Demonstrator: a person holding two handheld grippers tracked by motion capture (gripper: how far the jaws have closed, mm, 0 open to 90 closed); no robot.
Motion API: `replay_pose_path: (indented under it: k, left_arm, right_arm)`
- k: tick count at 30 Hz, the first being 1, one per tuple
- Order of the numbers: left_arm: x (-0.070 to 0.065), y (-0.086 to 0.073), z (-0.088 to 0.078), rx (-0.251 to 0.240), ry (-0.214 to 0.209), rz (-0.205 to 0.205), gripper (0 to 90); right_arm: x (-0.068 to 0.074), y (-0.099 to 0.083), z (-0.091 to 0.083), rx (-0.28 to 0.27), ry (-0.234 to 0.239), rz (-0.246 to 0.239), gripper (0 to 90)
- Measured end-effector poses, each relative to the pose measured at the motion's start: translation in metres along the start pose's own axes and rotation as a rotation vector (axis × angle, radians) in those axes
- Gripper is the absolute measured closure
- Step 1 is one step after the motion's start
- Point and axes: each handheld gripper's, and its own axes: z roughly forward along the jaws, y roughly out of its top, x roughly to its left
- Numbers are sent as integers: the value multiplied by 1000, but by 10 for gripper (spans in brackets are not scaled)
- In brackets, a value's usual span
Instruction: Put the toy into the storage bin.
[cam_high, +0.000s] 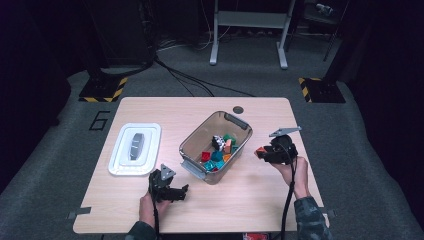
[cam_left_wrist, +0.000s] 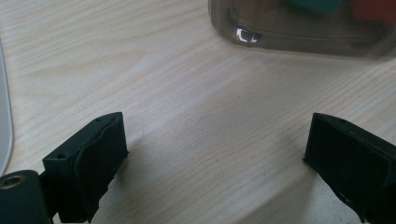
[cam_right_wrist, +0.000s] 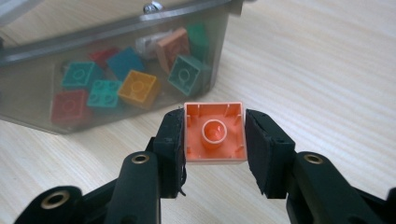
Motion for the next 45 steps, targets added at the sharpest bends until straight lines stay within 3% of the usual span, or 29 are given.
replay_pose_path:
  k: [10,19,25,33,45]
  left_arm:
    - [0,0,0,1,-2,4,54]
    - [0,0,0,0,0,0,54]
    - [0,0,0,1,-2,4,54]
    - [0,0,0,1,-2,4,54]
    - [0,0,0,1,0,1,54]
  right_arm:
    - [10,27,-27,-38,-11,-33,589]
    - [22,56,-32,-49,-6,-84,589]
    - [30,73,-23,-47,9,-123,589]
    - [40,89,-3,-11,29,-136,588]
    - [45,94,25,72,39,-158,586]
